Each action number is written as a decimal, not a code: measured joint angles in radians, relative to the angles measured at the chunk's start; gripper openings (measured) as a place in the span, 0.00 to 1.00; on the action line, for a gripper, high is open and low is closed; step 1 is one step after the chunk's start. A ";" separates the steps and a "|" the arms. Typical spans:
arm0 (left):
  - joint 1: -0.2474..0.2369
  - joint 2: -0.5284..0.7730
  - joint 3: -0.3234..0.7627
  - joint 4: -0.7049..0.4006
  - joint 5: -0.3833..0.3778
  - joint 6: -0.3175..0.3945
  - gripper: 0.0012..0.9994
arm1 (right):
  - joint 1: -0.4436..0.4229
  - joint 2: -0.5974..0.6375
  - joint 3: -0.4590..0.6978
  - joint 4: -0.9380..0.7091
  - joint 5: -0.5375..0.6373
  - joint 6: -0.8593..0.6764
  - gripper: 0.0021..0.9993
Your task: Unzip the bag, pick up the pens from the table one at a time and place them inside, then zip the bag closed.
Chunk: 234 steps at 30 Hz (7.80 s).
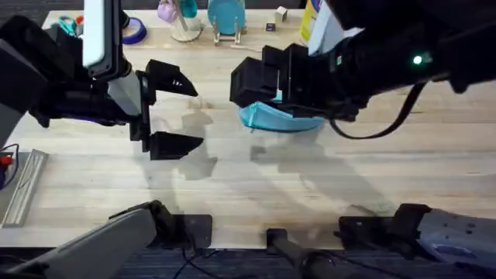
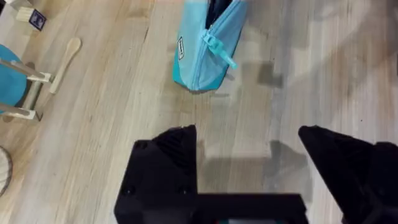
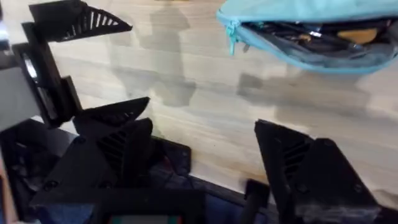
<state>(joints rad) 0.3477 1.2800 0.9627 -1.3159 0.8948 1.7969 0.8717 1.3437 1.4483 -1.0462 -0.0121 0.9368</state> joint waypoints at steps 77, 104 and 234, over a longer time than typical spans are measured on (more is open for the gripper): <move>0.000 0.000 0.000 0.000 0.000 0.002 0.99 | 0.031 0.507 -0.004 0.228 0.299 0.254 0.47; 0.000 0.000 0.000 0.000 0.000 0.002 0.99 | 0.031 0.507 -0.004 0.218 0.321 0.275 0.03; -0.407 0.465 0.001 0.610 0.231 -0.167 0.99 | 0.042 0.316 -0.010 0.205 0.368 0.050 0.03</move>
<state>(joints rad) -0.0593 1.7447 0.9634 -0.7059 1.1255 1.6302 0.9134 1.6597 1.4387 -0.8407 0.3557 0.9867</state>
